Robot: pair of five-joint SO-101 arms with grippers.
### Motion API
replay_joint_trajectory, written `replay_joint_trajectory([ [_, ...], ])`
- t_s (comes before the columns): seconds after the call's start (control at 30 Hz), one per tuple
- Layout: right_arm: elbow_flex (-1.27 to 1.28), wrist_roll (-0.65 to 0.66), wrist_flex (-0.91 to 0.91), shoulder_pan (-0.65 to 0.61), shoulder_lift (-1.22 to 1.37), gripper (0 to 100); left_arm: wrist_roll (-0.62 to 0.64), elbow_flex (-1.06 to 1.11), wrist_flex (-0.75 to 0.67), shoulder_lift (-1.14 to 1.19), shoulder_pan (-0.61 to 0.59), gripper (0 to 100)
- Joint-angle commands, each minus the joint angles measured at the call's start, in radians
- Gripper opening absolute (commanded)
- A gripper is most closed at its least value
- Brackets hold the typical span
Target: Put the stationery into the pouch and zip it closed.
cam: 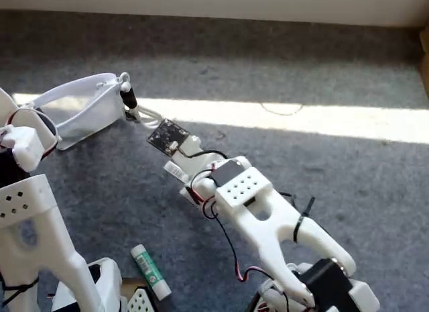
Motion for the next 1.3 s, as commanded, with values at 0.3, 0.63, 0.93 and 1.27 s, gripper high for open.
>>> replay_joint_trajectory([
  [0.3,0.245,-0.098,0.056,0.147,-0.412,0.5,-0.006,-0.044,0.02,0.013,0.252,1],
  [0.63,0.262,-0.12,0.085,0.222,-0.42,0.5,-0.014,-0.157,0.114,0.022,0.452,1],
  [0.93,0.268,-0.203,0.084,0.243,-0.42,0.7,-0.014,-0.225,0.15,0.024,0.558,1],
  [1.27,0.282,-0.204,0.079,0.303,-0.42,0.9,-0.029,-0.246,0.184,0.024,0.539,1],
])
